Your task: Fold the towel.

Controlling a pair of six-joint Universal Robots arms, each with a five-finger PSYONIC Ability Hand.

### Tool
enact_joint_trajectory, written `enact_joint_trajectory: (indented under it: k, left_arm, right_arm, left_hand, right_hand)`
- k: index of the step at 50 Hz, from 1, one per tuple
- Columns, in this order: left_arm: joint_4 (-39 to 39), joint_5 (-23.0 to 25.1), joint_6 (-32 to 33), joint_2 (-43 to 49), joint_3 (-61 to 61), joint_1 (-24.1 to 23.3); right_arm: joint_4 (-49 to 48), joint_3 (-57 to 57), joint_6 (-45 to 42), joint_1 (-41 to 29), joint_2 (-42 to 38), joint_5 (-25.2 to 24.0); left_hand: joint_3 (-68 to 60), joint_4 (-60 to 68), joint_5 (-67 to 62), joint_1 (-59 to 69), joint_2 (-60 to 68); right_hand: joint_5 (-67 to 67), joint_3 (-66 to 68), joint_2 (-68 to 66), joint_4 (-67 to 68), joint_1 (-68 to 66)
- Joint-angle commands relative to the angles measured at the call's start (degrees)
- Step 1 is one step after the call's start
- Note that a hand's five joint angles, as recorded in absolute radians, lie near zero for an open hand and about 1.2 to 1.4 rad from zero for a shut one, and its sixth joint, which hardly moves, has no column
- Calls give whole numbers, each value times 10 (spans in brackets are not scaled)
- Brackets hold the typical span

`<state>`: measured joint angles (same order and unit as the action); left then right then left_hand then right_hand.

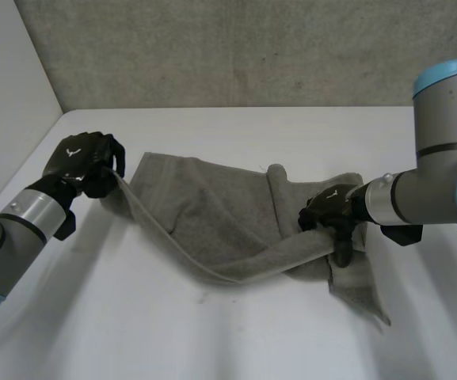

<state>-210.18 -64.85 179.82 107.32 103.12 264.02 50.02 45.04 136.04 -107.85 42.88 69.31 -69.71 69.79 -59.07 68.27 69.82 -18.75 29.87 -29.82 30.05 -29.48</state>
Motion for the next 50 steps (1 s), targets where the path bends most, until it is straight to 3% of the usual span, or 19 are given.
enact_joint_trajectory:
  k: [1,6,19,33,43,50]
  left_arm:
    - [-10,-3,-1,6,-9,-11]
    - [-10,-8,-3,6,-25,-10]
    - [-9,-10,-3,5,-34,-7]
    - [-9,-24,-3,0,-31,-6]
    - [-8,-24,-2,-11,-23,-6]
    - [-7,-25,-3,-11,-22,-5]
  right_arm:
    - [-112,23,46,-6,13,61]
    - [-159,94,101,0,73,61]
    - [-284,404,236,32,237,61]
    - [-403,556,384,133,323,56]
    - [-404,636,439,178,324,-34]
    - [-404,655,486,196,323,-70]
  left_hand:
    - [-103,102,-109,117,102]
    - [-103,102,-109,117,102]
    - [-103,102,-109,117,102]
    - [-103,102,-109,117,102]
    - [-103,102,-109,117,102]
    - [-103,102,-109,117,102]
  right_hand:
    - [76,-87,86,-89,83]
    - [87,-99,98,-100,95]
    - [143,-154,154,-156,150]
    - [145,-156,155,-158,152]
    - [140,-151,150,-153,147]
    - [128,-139,138,-141,135]
